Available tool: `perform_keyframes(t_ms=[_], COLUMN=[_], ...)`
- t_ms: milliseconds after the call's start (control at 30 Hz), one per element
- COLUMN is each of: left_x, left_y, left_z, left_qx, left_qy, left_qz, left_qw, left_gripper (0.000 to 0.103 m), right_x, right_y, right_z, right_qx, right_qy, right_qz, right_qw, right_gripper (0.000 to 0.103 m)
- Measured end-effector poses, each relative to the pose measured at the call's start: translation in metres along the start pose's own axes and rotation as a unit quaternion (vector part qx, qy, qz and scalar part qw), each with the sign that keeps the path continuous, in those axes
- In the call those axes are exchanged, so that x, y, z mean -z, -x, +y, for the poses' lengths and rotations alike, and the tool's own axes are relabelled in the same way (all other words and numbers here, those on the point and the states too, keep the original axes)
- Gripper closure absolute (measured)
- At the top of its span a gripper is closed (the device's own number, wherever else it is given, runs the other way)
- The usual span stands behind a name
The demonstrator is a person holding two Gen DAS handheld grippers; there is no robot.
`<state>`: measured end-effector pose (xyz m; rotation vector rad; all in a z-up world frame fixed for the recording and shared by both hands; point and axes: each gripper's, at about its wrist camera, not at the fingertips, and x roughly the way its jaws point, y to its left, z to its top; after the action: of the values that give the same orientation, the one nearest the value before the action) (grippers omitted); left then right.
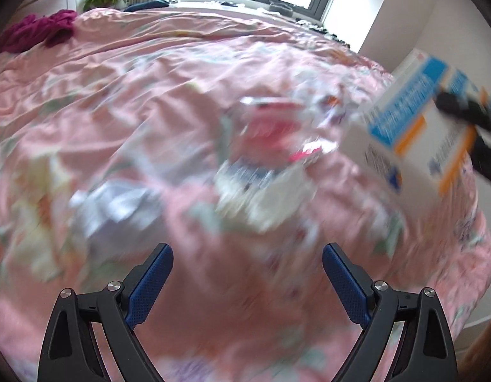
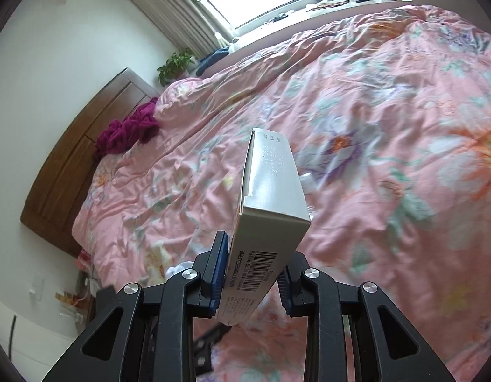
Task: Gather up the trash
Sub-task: 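Grasp the white medicine box with the right tool while the left tool grasps the white tissue, then carry both items to the bin and open the left tool to drop the tissue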
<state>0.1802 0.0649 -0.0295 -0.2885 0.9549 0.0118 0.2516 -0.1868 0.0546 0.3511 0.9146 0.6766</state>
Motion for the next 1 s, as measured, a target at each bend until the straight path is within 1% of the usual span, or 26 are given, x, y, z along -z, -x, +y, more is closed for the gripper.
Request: perform_keyframes(t_ms=[67, 133, 167, 200, 233, 267, 333, 400, 500, 600, 667, 833, 933, 1000], left_x=[-0.011, -0.019, -0.021, -0.022, -0.022, -0.022, -0.020, -0.021, -0.016, -0.012, -0.007, 0.013, 0.028, 0.040], left_y=[-0.011, -0.028, -0.035, -0.042, -0.046, -0.048, -0.046, -0.044, -0.039, -0.033, -0.025, 0.012, 0.039, 0.060], left_z=[-0.006, -0.008, -0.008, -0.006, -0.005, -0.003, 0.002, 0.007, 0.005, 0.005, 0.006, 0.017, 0.029, 0.039], left_qx=[0.004, 0.002, 0.006, 0.012, 0.014, 0.012, 0.010, 0.010, 0.007, 0.017, 0.033, 0.060, 0.063, 0.047], left_qy=[-0.003, -0.004, 0.000, 0.008, 0.014, 0.018, 0.029, 0.034, 0.024, 0.025, 0.030, 0.049, 0.063, 0.068], left_qz=[-0.001, 0.015, 0.024, 0.031, 0.034, 0.035, 0.030, 0.026, 0.022, 0.014, 0.010, -0.011, -0.025, -0.038], left_qw=[1.0000, 0.9999, 0.9997, 0.9994, 0.9992, 0.9991, 0.9991, 0.9990, 0.9994, 0.9995, 0.9990, 0.9969, 0.9957, 0.9959], left_gripper=[0.008, 0.008, 0.009, 0.016, 0.029, 0.036, 0.061, 0.076, 0.086, 0.088, 0.088, 0.088, 0.088, 0.088], right_x=[0.000, 0.000, 0.000, 0.000, 0.001, 0.002, 0.003, 0.004, 0.006, 0.008, 0.010, 0.017, 0.025, 0.031], right_y=[0.007, 0.012, 0.015, 0.016, 0.017, 0.017, 0.016, 0.014, 0.012, 0.013, 0.014, 0.011, 0.008, 0.004], right_z=[-0.007, -0.013, -0.016, -0.018, -0.020, -0.021, -0.025, -0.026, -0.025, -0.022, -0.018, -0.006, 0.008, 0.021], right_qx=[0.001, -0.001, -0.003, -0.003, -0.003, -0.005, -0.012, -0.015, -0.023, -0.029, -0.032, -0.046, -0.064, -0.077], right_qy=[-0.005, -0.010, -0.012, -0.012, -0.012, -0.013, -0.017, -0.018, -0.019, -0.019, -0.016, -0.009, -0.002, 0.008], right_qz=[-0.003, -0.004, -0.005, -0.006, -0.007, -0.006, -0.003, -0.001, 0.001, 0.002, 0.002, 0.010, 0.020, 0.028], right_qw=[1.000, 1.000, 1.000, 1.000, 1.000, 1.000, 1.000, 1.000, 1.000, 0.999, 0.999, 0.999, 0.998, 0.997], right_gripper=[0.074, 0.074, 0.074, 0.074, 0.074, 0.074, 0.074, 0.074, 0.074, 0.074, 0.074, 0.074, 0.074, 0.074])
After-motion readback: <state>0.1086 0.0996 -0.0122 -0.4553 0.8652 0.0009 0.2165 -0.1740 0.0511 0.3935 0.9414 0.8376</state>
